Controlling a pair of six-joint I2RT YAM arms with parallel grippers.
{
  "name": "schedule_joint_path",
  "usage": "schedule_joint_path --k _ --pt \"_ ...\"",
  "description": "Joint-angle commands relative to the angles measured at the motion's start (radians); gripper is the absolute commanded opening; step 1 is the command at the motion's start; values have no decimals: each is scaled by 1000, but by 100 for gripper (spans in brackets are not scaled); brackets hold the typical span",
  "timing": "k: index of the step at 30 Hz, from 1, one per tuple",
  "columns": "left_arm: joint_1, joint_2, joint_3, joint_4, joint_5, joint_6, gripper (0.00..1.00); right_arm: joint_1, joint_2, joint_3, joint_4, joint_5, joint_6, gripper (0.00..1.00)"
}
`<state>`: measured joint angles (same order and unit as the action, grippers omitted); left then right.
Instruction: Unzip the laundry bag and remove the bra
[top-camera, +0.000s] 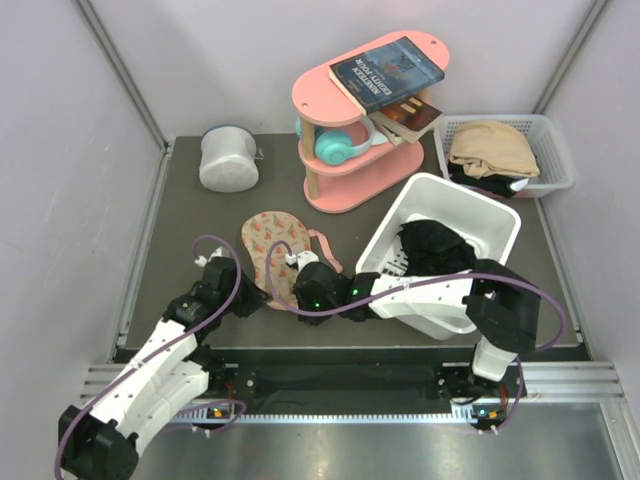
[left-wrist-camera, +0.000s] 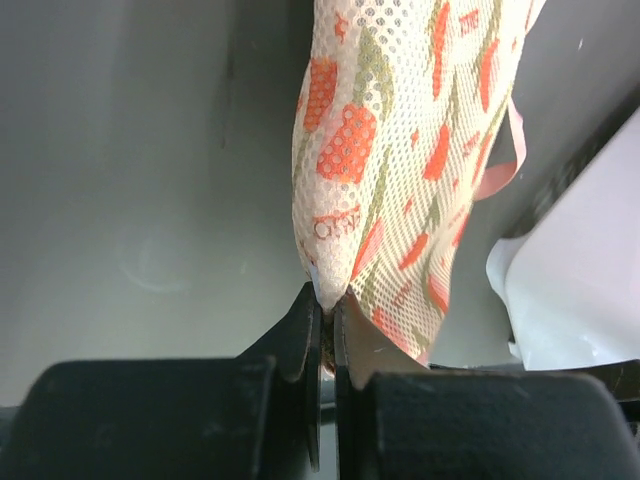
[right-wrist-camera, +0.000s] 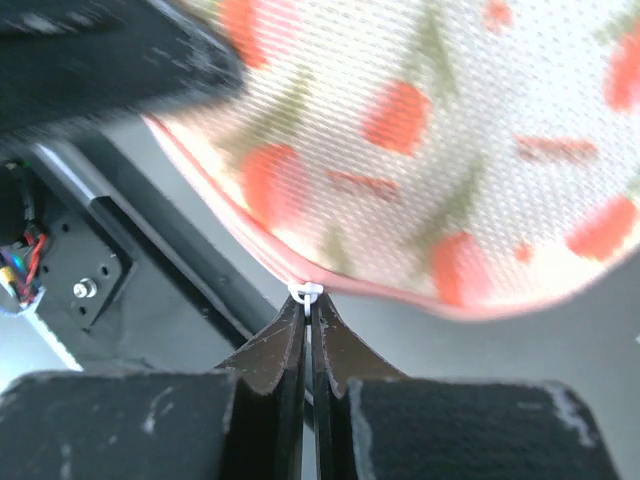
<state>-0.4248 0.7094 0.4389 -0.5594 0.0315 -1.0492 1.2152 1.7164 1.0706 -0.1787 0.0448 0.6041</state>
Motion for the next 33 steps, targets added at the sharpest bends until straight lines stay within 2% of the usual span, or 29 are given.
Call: schedule_joint_path --k 1,5,10,18,22,23,25,29,33 --pt "52 -2 38 -39 -44 66 0 -22 -69 -34 -5 50 17 0" --pt "155 13 44 -16 37 124 0 -22 -75 -41 -2 47 14 0" --pt "282 110 75 39 146 225 0 -20 -55 15 -1 9 -23 0" --pt "356 349 234 67 130 362 0 23 38 138 -10 -80 -64 0" --pt "373 349 276 30 133 377 28 32 103 196 -11 -121 -73 0" --pt "373 325 273 21 134 376 47 32 115 219 -15 -132 -78 0" --pt "373 291 255 -16 139 364 68 33 143 241 -19 -138 -78 0" --pt "373 149 195 -95 153 327 76 33 179 297 -21 -149 -84 0" --pt "373 21 120 -155 204 267 76 33 225 347 -28 -161 -90 0"
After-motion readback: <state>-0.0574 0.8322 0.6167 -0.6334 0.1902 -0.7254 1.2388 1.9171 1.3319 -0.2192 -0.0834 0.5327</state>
